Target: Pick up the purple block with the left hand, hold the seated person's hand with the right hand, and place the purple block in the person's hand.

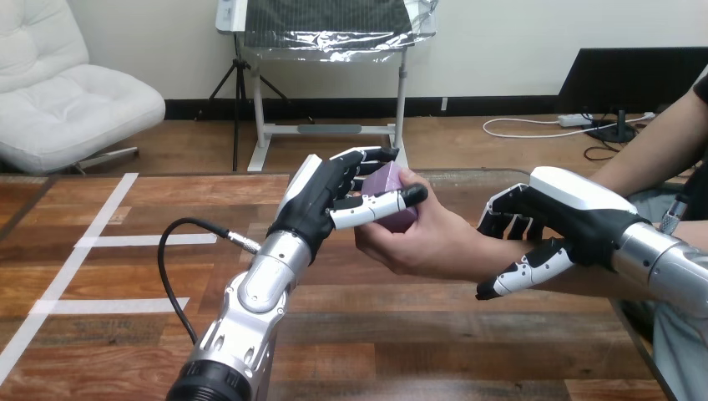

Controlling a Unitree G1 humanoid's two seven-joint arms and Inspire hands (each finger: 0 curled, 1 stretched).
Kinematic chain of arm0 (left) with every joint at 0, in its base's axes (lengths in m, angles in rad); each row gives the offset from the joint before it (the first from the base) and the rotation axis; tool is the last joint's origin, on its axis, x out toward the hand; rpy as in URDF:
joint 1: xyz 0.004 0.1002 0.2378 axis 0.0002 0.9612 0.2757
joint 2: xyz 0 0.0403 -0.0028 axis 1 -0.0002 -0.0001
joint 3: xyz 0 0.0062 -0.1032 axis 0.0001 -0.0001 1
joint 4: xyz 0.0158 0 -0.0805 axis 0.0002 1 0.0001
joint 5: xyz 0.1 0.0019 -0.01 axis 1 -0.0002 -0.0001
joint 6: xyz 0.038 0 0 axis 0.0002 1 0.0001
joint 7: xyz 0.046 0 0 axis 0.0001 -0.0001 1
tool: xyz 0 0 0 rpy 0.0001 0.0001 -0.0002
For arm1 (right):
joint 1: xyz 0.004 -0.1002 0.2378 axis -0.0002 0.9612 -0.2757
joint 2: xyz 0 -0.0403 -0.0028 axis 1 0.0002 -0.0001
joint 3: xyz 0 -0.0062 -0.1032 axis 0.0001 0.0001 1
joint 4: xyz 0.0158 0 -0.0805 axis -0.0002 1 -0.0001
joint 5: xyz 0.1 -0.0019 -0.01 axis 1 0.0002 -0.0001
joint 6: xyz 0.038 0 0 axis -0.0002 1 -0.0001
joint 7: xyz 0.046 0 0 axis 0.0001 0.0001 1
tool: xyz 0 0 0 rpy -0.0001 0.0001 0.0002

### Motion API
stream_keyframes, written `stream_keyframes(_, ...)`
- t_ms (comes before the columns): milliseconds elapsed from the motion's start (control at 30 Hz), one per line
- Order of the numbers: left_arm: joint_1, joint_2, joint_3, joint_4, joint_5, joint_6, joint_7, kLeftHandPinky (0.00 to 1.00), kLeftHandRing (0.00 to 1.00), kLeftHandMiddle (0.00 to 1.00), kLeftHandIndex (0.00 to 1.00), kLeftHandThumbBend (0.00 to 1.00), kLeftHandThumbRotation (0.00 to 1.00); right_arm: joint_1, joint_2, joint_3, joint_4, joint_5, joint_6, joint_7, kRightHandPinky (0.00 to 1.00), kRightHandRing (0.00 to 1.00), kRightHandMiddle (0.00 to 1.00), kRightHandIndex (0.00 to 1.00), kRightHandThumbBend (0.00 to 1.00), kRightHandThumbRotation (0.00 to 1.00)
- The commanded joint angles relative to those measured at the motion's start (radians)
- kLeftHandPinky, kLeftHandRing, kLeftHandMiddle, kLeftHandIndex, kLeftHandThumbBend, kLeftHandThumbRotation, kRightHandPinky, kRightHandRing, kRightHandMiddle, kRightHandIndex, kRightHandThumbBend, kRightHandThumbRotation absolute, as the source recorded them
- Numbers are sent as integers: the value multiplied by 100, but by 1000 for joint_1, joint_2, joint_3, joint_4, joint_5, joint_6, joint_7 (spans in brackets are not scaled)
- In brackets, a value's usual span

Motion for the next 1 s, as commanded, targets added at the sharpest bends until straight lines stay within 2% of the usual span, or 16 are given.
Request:
stream_keyframes(0, -23, 17, -10, -50, 8, -4, 0, 79, 89, 89, 86, 90, 84, 32, 12, 31, 41, -8, -11, 3, 53, 63, 66, 68, 82, 32)
stream_keyframes(333, -16, 17, -7, -45, 8, -22, 10, 87, 93, 91, 88, 97, 91, 35, 12, 25, 56, -5, -29, -3, 59, 72, 73, 74, 85, 39)
stream_keyframes(400, -15, 17, -7, -44, 7, -22, 11, 88, 93, 91, 89, 98, 92, 35, 12, 24, 55, -5, -27, -2, 61, 75, 76, 77, 87, 45)
stream_keyframes(700, -7, 15, 0, -40, 1, -31, 23, 95, 94, 90, 89, 100, 95, 41, 15, 16, 52, 9, -9, 4, 67, 84, 84, 86, 96, 60)
stream_keyframes(833, -2, 15, 3, -42, -4, -33, 24, 97, 95, 89, 89, 100, 96, 47, 15, 12, 44, 8, -16, -7, 70, 87, 87, 89, 98, 64)
stream_keyframes(967, 7, 19, 3, -56, -2, -32, 27, 98, 95, 90, 89, 100, 97, 48, 18, 9, 46, 9, -23, -19, 75, 90, 90, 91, 96, 64)
